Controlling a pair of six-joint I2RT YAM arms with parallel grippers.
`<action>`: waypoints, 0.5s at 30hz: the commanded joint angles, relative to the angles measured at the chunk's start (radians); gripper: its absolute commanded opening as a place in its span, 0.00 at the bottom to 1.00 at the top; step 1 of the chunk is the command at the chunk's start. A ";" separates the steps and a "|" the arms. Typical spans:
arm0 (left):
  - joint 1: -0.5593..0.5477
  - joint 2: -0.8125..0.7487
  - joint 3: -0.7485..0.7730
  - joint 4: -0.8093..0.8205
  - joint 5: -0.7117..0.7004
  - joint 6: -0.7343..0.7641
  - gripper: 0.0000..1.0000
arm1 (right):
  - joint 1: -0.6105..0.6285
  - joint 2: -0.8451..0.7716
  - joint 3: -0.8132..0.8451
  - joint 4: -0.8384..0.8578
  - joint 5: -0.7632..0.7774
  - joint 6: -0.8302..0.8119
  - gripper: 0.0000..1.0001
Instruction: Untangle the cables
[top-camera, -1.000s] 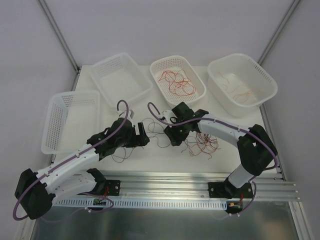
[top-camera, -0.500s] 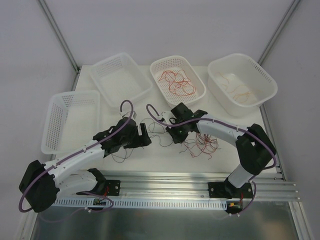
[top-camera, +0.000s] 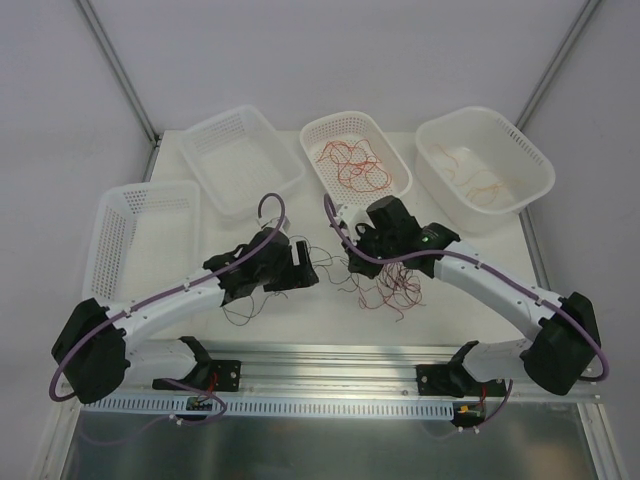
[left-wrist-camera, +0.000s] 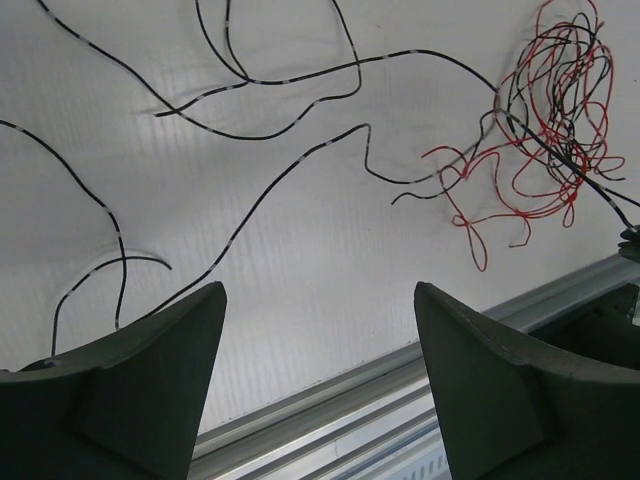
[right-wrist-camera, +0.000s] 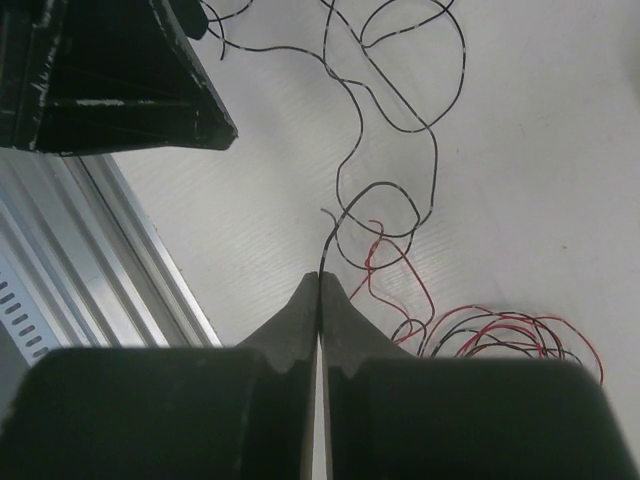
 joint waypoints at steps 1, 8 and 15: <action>-0.028 0.024 0.063 0.052 0.001 -0.003 0.76 | 0.005 -0.054 -0.019 0.021 -0.038 0.029 0.01; -0.053 0.084 0.092 0.139 0.004 0.027 0.75 | 0.005 -0.115 -0.042 0.049 -0.042 0.055 0.01; -0.053 0.242 0.155 0.177 -0.027 -0.010 0.73 | 0.007 -0.173 -0.077 0.089 -0.058 0.090 0.01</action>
